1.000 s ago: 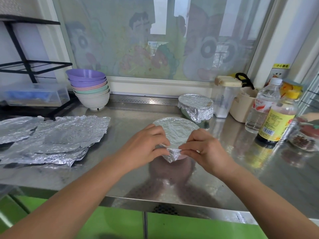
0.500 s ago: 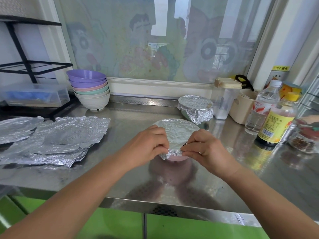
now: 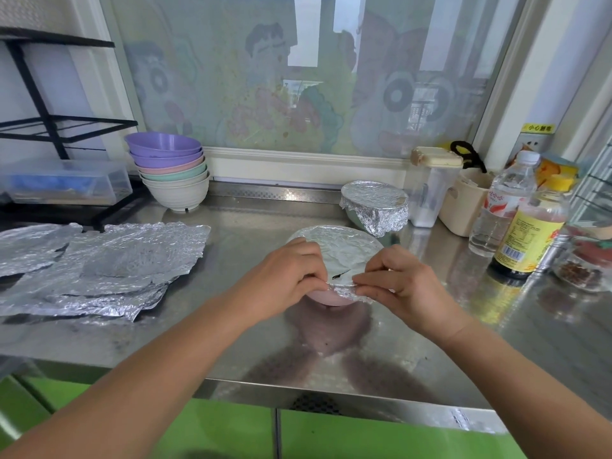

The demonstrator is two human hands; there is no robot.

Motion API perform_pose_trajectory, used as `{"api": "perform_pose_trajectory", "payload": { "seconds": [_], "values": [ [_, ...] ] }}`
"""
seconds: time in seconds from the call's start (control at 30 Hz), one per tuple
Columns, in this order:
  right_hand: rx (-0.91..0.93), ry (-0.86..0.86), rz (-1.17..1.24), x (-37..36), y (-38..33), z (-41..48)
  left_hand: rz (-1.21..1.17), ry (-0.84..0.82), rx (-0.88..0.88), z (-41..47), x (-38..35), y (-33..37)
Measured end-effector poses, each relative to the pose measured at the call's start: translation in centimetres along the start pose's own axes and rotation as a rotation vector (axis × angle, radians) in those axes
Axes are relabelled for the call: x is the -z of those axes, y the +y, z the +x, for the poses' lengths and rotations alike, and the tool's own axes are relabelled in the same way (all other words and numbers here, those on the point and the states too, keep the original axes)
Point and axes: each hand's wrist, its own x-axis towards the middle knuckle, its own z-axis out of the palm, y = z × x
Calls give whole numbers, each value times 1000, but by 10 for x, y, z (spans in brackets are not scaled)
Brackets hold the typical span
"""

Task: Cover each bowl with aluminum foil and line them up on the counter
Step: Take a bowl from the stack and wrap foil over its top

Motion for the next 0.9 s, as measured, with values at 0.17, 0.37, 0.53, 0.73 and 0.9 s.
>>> {"api": "perform_pose_trajectory", "payload": {
  "seconds": [0.17,0.37,0.53,0.73,0.9],
  "values": [
    [59,-13,-70,-7,-1,1,-13,6,-2,-2,-1,1],
    [93,-25,-123,-10,-4,4,22,7,2,-1,-13,10],
    [72,3,-100,-6,-2,-2,50,54,-17,3,-22,16],
    [40,12,-108,-5,3,-5,30,24,-31,0,-11,7],
    [42,14,-94,-13,-2,3,69,47,-17,-1,-12,8]
  ]
}}
